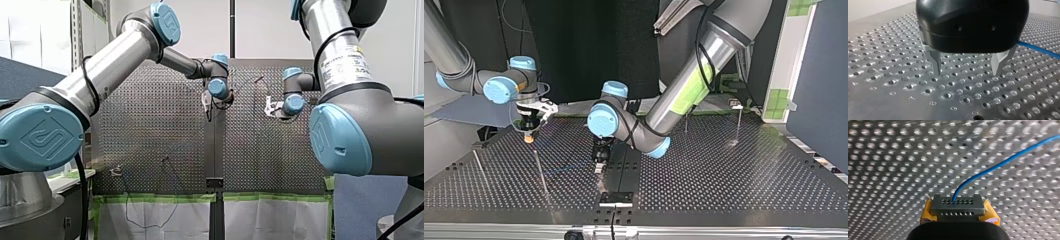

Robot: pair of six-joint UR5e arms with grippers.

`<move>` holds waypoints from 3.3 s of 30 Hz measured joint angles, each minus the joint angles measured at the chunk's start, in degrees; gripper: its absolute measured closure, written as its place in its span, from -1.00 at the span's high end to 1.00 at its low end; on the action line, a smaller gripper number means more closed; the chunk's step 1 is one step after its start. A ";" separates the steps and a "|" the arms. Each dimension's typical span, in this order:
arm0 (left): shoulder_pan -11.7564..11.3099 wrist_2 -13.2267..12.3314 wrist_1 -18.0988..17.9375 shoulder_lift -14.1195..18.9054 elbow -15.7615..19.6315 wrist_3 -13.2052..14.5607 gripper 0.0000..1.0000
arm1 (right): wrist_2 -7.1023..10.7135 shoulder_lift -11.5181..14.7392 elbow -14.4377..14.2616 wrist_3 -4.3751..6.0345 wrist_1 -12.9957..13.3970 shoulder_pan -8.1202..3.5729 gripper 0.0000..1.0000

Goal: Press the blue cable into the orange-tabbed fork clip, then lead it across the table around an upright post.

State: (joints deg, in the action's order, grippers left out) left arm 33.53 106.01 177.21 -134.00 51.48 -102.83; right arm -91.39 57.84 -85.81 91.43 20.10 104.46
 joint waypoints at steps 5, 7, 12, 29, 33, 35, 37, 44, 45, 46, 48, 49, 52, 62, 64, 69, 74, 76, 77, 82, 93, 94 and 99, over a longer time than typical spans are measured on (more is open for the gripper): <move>-0.11 -0.26 0.08 0.02 -0.04 0.95 1.00 | -1.30 -2.31 -0.99 -0.14 1.87 -0.05 -1.00; -0.15 -0.15 0.08 0.02 -0.06 1.61 1.00 | -2.05 -3.30 -1.35 -0.23 2.31 -0.17 -1.00; -0.26 0.24 0.08 0.02 -0.06 3.67 1.00 | -3.04 -6.01 -2.85 -0.39 4.21 -0.74 -1.00; -0.25 2.67 0.09 0.01 -0.99 5.61 1.00 | -3.55 -15.13 -3.40 -0.05 13.20 -3.82 -1.00; -0.04 2.95 -0.24 0.02 -1.04 5.55 1.00 | -3.56 -17.18 -3.28 0.74 15.25 -4.55 -1.00; -0.05 3.10 -0.42 0.03 -1.36 5.43 1.00 | -3.59 -18.39 -3.11 1.11 16.46 -4.96 -1.00; -0.09 3.32 -0.48 0.03 -1.72 5.32 1.00 | -3.61 -19.43 -2.94 1.27 17.51 -5.30 -1.00; -0.12 3.69 -0.39 0.03 -2.48 5.31 1.00 | -3.50 -23.35 -2.22 1.05 21.26 -6.52 -1.00; -0.12 3.70 -0.36 0.03 -2.50 5.32 1.00 | -3.44 -23.81 -2.10 0.95 21.51 -6.68 -1.00; -0.12 3.71 -0.33 0.03 -2.51 5.33 1.00 | -3.36 -24.24 -1.97 0.82 21.68 -6.83 -1.00; -0.12 3.72 -0.25 0.03 -2.52 5.35 1.00 | -3.23 -25.29 -1.73 0.31 21.88 -7.21 -1.00; -0.12 3.74 -0.21 0.03 -2.52 5.35 1.00 | -3.18 -25.79 -1.65 0.10 21.90 -7.40 -1.00; -0.13 3.77 -0.14 0.03 -2.51 5.35 1.00 | -3.13 -27.63 -1.49 -0.31 22.02 -8.09 -1.00; -0.19 3.72 0.68 0.01 -2.48 5.21 1.00 | -2.93 -33.69 -0.55 -0.83 22.44 -10.28 -1.00; -0.22 3.72 0.78 0.01 -2.47 5.20 1.00 | -2.84 -34.25 -0.29 -0.86 22.47 -10.49 -1.00; -0.27 3.72 0.92 0.02 -2.46 5.12 1.00 | -2.32 -35.71 0.37 -1.00 22.34 -10.92 -1.00; -0.40 3.72 1.14 0.01 -2.46 4.95 1.00 | -2.19 -36.35 1.07 -1.93 22.13 -11.09 -1.00; -0.46 3.72 1.54 0.01 -2.46 4.90 1.00 | -2.16 -36.42 1.35 -2.16 21.96 -11.11 -1.00; -0.48 3.71 1.88 0.02 -2.46 4.83 1.00 | -2.15 -36.42 1.53 -2.26 21.80 -11.11 -1.00; -0.60 3.67 3.79 0.01 -2.46 4.13 1.00 | -2.08 -36.45 2.23 -2.49 21.14 -11.11 -1.00; -0.56 3.29 10.13 0.00 -2.46 2.04 1.00 | -1.97 -36.47 2.58 -3.66 19.01 -10.81 -1.00; -0.55 3.01 10.63 0.01 -2.46 1.66 1.00 | -1.97 -36.48 2.58 -3.78 18.82 -10.77 -1.00; -0.67 0.93 13.39 0.02 -2.47 0.43 1.00 | -1.94 -36.47 2.60 -4.35 18.03 -10.60 -1.00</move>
State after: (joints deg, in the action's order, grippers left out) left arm 32.86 106.95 190.60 -133.98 49.01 -102.40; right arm -93.33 21.38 -83.21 87.08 38.14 93.86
